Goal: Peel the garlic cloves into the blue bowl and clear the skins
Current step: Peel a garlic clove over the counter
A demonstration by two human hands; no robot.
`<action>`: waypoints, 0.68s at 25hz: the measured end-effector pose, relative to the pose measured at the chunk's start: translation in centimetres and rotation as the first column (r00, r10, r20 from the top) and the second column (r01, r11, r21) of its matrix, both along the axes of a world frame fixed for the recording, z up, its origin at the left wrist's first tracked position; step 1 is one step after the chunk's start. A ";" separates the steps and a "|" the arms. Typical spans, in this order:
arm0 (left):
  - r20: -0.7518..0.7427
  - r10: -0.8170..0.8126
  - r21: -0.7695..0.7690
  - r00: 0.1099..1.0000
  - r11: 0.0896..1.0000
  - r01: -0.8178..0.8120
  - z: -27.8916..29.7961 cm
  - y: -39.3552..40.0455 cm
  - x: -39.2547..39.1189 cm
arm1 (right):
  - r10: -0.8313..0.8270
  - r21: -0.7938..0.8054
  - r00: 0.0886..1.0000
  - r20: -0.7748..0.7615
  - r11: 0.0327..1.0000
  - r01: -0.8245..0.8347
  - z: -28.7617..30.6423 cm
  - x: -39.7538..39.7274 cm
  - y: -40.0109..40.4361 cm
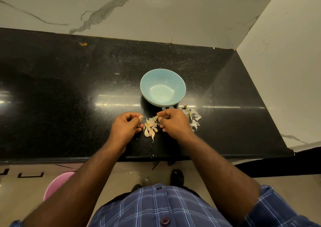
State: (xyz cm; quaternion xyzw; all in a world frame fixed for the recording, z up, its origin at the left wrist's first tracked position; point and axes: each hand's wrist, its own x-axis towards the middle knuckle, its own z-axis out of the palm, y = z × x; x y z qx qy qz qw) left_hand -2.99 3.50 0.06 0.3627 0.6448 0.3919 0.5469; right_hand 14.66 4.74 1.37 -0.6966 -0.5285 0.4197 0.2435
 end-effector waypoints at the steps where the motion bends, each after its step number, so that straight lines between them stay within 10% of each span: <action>1: 0.002 0.001 -0.004 1.000 1.000 -0.001 -0.1 0.0 -0.2 | -0.008 0.035 0.998 0.066 0.999 0.006 0.2 0.4 0.2; 8: 0.086 -0.003 -0.020 0.996 1.000 0.005 -0.1 0.1 -0.4 | 0.184 0.046 0.953 0.241 0.979 -0.200 0.3 -0.7 -0.2; 17: 0.336 -0.078 0.005 0.939 0.997 0.081 0.9 -0.3 1.0 | 0.085 0.031 0.923 -0.376 0.996 -0.080 1.0 0.1 -1.7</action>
